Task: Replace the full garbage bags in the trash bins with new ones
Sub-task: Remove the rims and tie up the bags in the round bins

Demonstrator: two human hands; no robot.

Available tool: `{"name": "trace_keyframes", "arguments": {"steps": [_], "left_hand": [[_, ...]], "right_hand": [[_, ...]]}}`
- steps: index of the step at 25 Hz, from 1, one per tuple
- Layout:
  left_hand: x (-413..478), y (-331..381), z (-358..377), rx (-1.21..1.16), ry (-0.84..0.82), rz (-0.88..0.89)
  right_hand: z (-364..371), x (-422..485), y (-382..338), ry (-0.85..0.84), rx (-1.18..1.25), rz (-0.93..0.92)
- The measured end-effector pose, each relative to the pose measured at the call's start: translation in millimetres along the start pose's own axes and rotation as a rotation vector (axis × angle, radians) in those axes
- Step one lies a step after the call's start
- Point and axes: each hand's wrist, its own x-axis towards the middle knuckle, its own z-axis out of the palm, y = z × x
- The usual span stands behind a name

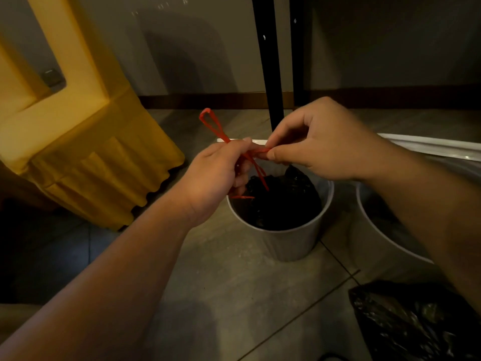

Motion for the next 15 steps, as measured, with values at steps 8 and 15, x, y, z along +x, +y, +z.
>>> {"name": "trace_keyframes", "arguments": {"steps": [8, 15], "left_hand": [[3.8, -10.6, -3.3, 0.07, 0.128, 0.122], [-16.3, -7.1, -9.4, 0.509, 0.004, 0.31]], "right_hand": [[6.1, -5.5, 18.7, -0.322, 0.819, 0.297], [58.5, -7.8, 23.4, -0.189, 0.273, 0.099]]}}
